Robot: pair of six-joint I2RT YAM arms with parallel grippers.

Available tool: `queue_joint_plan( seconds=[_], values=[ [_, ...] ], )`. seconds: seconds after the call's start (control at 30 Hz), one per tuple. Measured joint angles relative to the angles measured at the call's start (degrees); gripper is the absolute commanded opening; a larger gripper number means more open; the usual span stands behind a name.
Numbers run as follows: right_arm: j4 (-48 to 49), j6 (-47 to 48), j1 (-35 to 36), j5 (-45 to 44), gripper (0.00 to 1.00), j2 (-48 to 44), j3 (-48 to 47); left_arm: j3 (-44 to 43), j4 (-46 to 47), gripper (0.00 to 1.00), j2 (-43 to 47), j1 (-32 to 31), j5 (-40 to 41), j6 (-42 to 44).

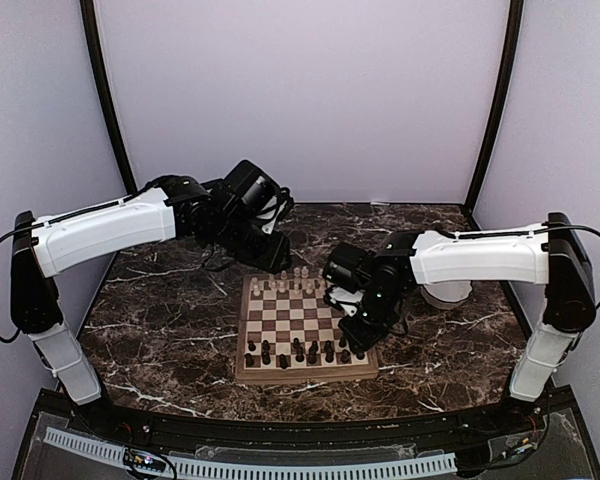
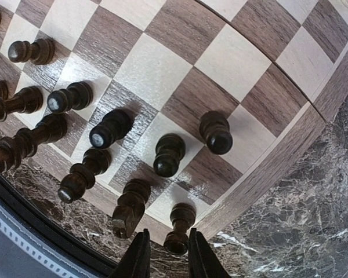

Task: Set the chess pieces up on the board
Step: Place the rook at a8, then move the pawn to a7.

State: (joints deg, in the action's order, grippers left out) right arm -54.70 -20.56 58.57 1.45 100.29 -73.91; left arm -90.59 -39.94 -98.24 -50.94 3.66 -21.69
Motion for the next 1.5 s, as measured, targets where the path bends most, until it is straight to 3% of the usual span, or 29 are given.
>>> queue_joint_plan(
  seconds=[0.4, 0.8, 1.5],
  values=[
    [-2.75, 1.18, -1.36, -0.66, 0.25, 0.0, -7.61, 0.0, 0.0, 0.41, 0.0, 0.24, -0.17, 0.0],
    [-0.04, 3.69, -6.14, -1.46, 0.19, 6.91, -9.01, 0.0, 0.0, 0.41, 0.0, 0.55, -0.22, 0.0],
    [1.49, 5.33, -6.88, 0.33, 0.14, 12.15, -12.15, 0.0, 0.0, 0.41, 0.0, 0.7, -1.31, -0.02]
  ],
)
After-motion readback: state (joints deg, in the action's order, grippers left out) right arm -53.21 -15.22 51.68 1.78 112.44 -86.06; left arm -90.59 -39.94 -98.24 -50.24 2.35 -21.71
